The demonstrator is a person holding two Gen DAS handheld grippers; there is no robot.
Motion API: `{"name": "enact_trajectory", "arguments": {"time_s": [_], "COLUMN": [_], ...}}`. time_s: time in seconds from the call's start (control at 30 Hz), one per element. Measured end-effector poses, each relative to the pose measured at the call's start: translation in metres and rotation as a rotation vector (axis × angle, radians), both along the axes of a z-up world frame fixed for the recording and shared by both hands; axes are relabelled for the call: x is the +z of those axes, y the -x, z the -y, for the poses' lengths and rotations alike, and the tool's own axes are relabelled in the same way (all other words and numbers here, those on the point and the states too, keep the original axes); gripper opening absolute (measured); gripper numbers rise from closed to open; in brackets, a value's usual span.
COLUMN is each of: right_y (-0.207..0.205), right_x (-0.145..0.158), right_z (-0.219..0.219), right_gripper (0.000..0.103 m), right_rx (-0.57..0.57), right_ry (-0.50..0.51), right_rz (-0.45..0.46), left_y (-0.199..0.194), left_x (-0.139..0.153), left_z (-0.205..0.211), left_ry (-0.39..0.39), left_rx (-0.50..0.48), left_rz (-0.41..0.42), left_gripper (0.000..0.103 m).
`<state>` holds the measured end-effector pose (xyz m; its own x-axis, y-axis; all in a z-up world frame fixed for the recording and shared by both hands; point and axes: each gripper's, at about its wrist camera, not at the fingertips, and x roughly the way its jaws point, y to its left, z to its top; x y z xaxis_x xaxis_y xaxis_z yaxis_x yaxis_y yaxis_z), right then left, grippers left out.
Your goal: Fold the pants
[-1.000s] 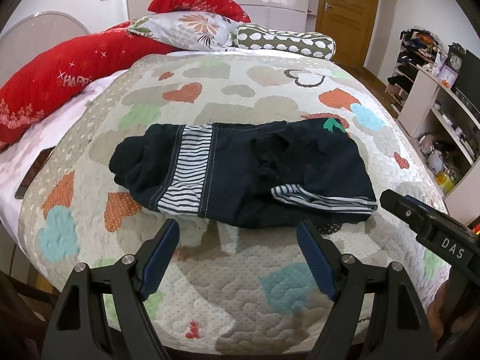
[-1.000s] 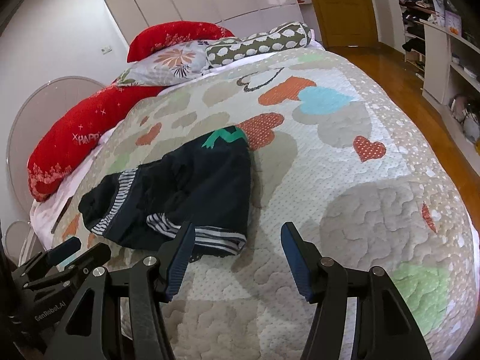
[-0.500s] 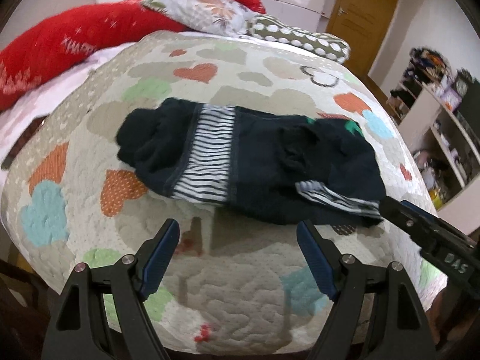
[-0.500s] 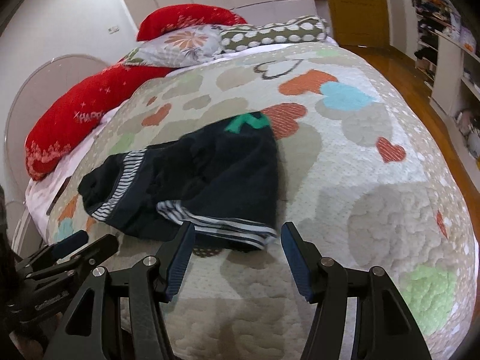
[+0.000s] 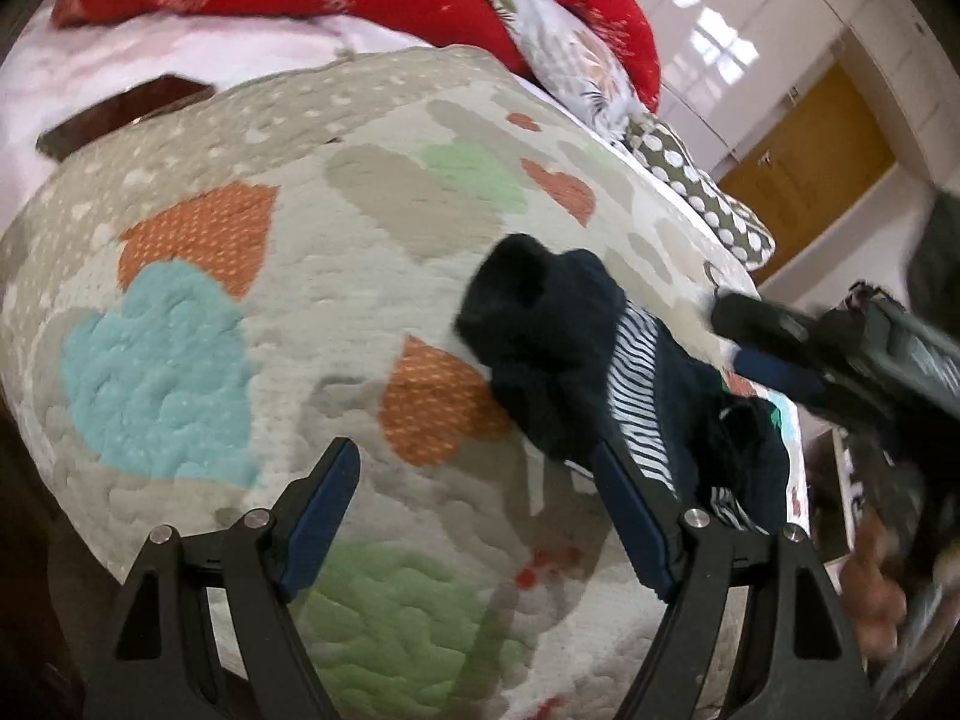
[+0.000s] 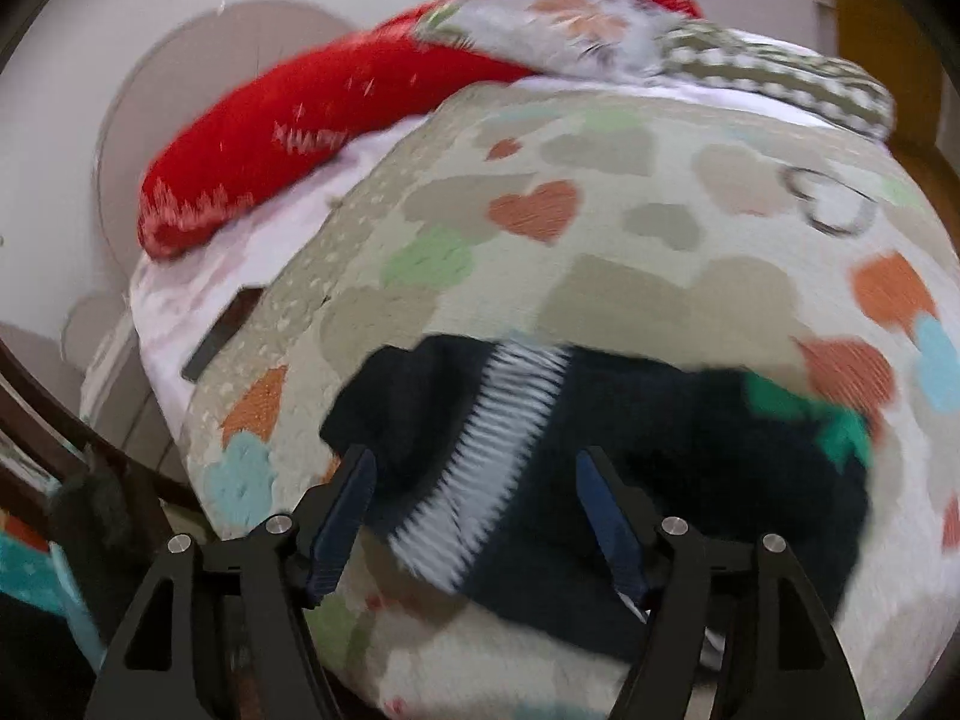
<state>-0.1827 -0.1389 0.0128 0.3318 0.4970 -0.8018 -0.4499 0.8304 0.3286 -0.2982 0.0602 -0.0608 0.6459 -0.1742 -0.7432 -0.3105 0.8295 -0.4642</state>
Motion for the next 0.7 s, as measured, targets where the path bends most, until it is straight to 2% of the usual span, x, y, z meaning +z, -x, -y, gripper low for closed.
{"name": "enact_trajectory", "arguments": {"time_s": [0.07, 0.17, 0.23, 0.3, 0.47, 0.5, 0.53, 0.63, 0.7], "right_y": [-0.015, -0.038, -0.046, -0.053, -0.060, -0.059, -0.057, -0.060, -0.063], "right_x": [-0.008, -0.026, -0.035, -0.046, -0.076, -0.078, -0.075, -0.061, -0.052], "right_z": [-0.026, -0.071, -0.090, -0.113, -0.141, -0.142, -0.141, -0.126, -0.113], "right_gripper": [0.076, 0.079, 0.080, 0.080, 0.081, 0.069, 0.051, 0.032, 0.030], "right_rx": [0.038, 0.105, 0.131, 0.165, 0.183, 0.185, 0.175, 0.148, 0.126], "right_ry": [0.041, 0.127, 0.173, 0.249, 0.442, 0.458, 0.470, 0.419, 0.362], "right_rz": [-0.035, -0.138, -0.176, -0.201, -0.229, -0.220, -0.193, -0.194, -0.208], "left_y": [0.000, -0.004, -0.005, -0.004, -0.002, -0.001, -0.002, -0.010, -0.016], "left_x": [-0.004, -0.010, -0.013, -0.014, -0.012, -0.010, -0.008, -0.001, 0.005], "left_z": [-0.006, -0.011, -0.011, -0.011, -0.014, -0.015, -0.015, -0.008, 0.003], "left_ry": [0.039, 0.090, 0.101, 0.106, 0.130, 0.130, 0.125, 0.103, 0.074], "left_rx": [0.005, -0.003, -0.012, -0.014, -0.018, -0.018, -0.020, -0.043, -0.071], "left_rz": [0.010, 0.027, 0.033, 0.039, 0.058, 0.066, 0.074, 0.106, 0.139], "left_gripper": [0.079, 0.079, 0.079, 0.080, 0.080, 0.079, 0.080, 0.079, 0.079]}}
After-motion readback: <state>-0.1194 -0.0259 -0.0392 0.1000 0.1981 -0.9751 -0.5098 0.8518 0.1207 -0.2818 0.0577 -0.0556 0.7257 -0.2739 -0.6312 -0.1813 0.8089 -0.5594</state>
